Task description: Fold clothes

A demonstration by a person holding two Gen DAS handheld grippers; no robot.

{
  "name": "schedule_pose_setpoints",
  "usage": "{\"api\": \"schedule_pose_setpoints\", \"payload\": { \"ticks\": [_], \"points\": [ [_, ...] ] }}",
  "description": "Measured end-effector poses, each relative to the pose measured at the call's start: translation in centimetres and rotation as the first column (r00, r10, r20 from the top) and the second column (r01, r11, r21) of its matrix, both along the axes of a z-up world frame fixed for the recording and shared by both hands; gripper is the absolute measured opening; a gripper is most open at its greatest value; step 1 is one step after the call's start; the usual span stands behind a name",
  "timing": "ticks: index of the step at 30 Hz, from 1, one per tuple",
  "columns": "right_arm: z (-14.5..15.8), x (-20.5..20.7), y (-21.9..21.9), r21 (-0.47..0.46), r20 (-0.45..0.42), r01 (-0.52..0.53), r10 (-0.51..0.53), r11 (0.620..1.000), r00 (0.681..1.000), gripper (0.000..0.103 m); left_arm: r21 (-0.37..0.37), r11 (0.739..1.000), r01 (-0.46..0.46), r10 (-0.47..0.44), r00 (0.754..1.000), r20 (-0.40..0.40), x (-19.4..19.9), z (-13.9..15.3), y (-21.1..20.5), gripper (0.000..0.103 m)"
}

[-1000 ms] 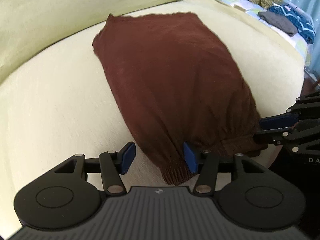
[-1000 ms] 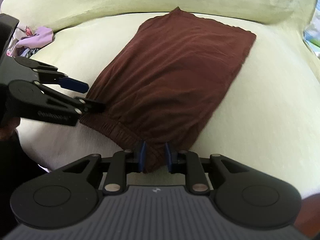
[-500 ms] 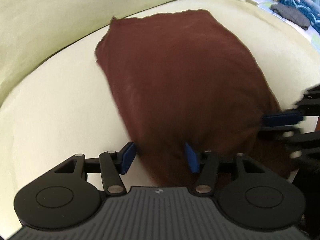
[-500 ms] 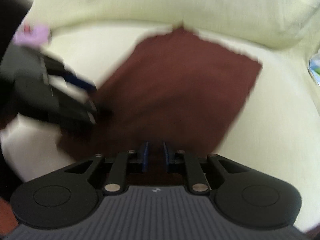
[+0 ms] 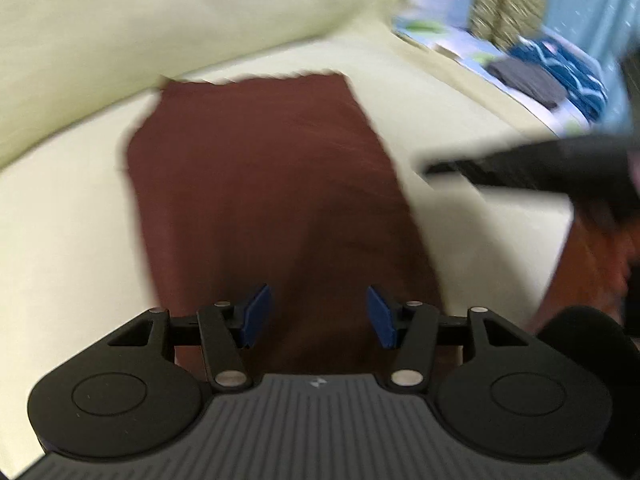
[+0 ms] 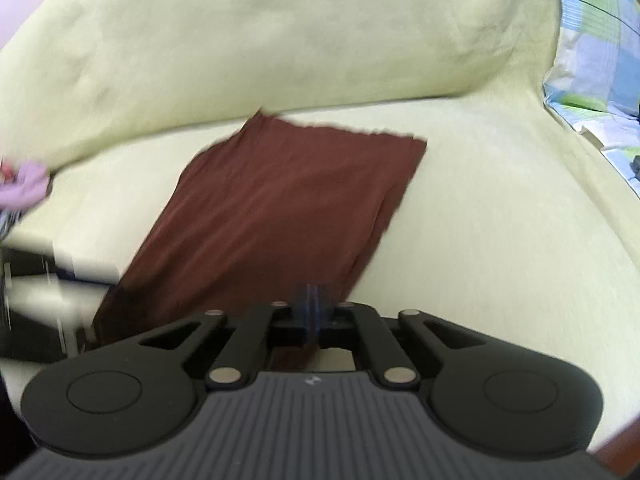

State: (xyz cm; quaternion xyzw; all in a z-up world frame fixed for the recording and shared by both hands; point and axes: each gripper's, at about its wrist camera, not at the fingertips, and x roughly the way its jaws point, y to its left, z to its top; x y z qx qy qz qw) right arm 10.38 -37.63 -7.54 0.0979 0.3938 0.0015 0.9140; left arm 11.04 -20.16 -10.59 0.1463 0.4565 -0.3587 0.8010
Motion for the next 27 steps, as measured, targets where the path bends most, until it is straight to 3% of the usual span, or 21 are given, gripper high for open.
{"api": "schedule_pose_setpoints", "payload": {
  "ticks": [2, 4, 10, 16, 19, 20, 27],
  "points": [
    [-0.5, 2.3, -1.5, 0.001, 0.002, 0.012, -0.012, 1.0, 1.0, 0.0, 0.026, 0.999, 0.032, -0.031, 0.999, -0.021, 0.1, -1.5, -1.1, 0.057],
    [-1.1, 3.6, -3.4, 0.035, -0.007, 0.037, -0.037, 0.999, 0.999, 0.002, 0.073, 0.995, 0.074, -0.077, 0.997, 0.029, -1.2, -2.6, -1.2, 0.058],
    [-3.5, 6.6, -9.1, 0.207, -0.033, 0.132, -0.128, 0.969, 0.991, 0.011, 0.05, 0.996, 0.069, -0.07, 0.997, 0.011, -1.0, -2.9, -0.2, 0.059],
    [-5.3, 8.5, -11.3, 0.341, -0.054, 0.167, -0.158, 0.925, 0.986, 0.013, 0.05, 0.996, 0.072, -0.073, 0.997, 0.017, -1.1, -3.1, -0.8, 0.059],
    [-6.2, 9.3, -12.0, 0.404, -0.054, 0.176, -0.168, 0.898, 0.984, 0.012, 0.052, 0.996, 0.074, -0.075, 0.997, 0.02, -1.4, -3.0, -0.9, 0.059],
    [-6.5, 9.6, -12.1, 0.428, -0.047, 0.163, -0.158, 0.889, 0.986, 0.004, 0.051, 0.996, 0.074, -0.075, 0.997, 0.02, -1.4, -3.0, -0.9, 0.059],
    [-6.9, 10.7, -12.5, 0.361, -0.055, 0.15, -0.139, 0.92, 0.989, 0.0, 0.049, 0.993, 0.105, -0.107, 0.994, 0.027, -1.5, -2.9, -0.6, 0.059]
  ]
}}
